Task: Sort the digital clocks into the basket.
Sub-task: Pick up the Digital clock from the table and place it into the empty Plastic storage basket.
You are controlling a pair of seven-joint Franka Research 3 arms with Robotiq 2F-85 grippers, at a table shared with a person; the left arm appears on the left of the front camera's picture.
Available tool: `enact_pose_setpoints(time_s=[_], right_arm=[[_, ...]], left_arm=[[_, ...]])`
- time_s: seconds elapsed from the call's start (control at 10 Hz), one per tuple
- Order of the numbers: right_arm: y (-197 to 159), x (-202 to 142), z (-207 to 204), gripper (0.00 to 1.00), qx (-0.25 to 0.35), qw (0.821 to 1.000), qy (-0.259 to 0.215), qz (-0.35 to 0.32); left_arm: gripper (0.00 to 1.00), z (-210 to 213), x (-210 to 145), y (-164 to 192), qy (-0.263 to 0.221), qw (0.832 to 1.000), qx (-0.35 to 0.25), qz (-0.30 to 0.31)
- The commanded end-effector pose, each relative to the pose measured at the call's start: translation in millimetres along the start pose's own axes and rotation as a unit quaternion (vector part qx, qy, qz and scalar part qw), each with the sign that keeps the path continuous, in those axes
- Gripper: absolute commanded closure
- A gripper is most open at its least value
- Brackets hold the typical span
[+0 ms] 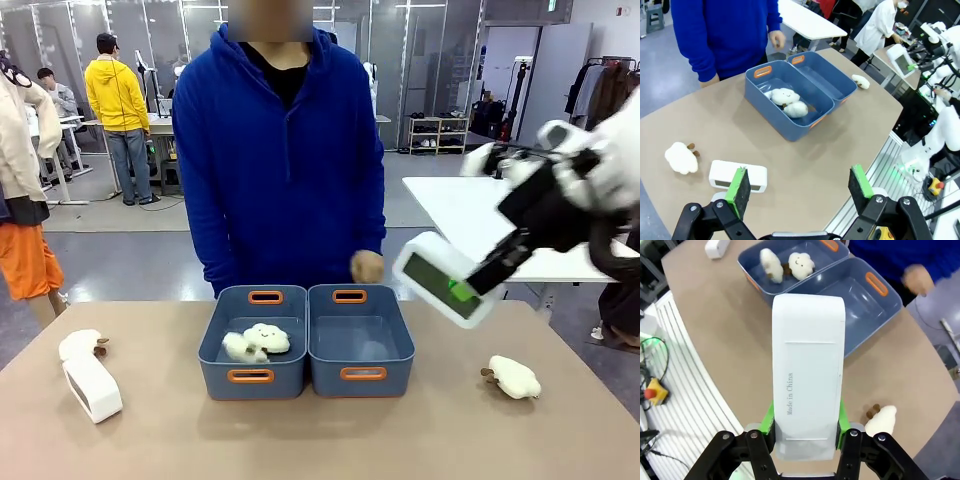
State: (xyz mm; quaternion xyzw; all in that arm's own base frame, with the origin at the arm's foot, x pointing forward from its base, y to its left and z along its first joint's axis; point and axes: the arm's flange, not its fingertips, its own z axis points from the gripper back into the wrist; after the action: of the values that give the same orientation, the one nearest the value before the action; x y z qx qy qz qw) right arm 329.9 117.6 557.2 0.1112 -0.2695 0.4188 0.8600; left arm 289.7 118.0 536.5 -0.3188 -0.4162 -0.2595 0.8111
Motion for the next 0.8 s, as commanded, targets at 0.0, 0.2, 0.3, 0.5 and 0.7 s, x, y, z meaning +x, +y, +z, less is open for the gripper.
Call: enact_pose_setpoints(time_s=[0.0, 0.2, 0.3, 0.5, 0.7], right_arm=[[-11.5, 57.7, -59.6, 0.61, -0.04, 0.998, 0.034, -0.019], [-17.0, 79.1, -125.4, 0.61, -0.064, 0.995, 0.069, -0.028], [-19.8, 83.8, -155.3, 0.61, -0.078, 0.993, 0.079, -0.034], [-30.4, 85.9, -190.5, 0.48, -0.095, 0.991, 0.082, -0.051], [-45.7, 81.6, -205.0, 0.38, -0.075, 0.99, 0.112, -0.049]], left_arm=[[0.0, 0.8, 1.7, 2.2, -0.008, 1.0, -0.01, -0.01], [0.0, 0.8, 1.7, 2.2, -0.008, 1.0, -0.01, -0.01], [0.0, 0.8, 1.7, 2.2, -0.008, 1.0, -0.01, -0.01], [0.0, 0.8, 1.7, 2.2, -0.008, 1.0, -0.01, -0.01], [0.0, 0.8, 1.7, 2.2, -0.008, 1.0, -0.01, -0.01]])
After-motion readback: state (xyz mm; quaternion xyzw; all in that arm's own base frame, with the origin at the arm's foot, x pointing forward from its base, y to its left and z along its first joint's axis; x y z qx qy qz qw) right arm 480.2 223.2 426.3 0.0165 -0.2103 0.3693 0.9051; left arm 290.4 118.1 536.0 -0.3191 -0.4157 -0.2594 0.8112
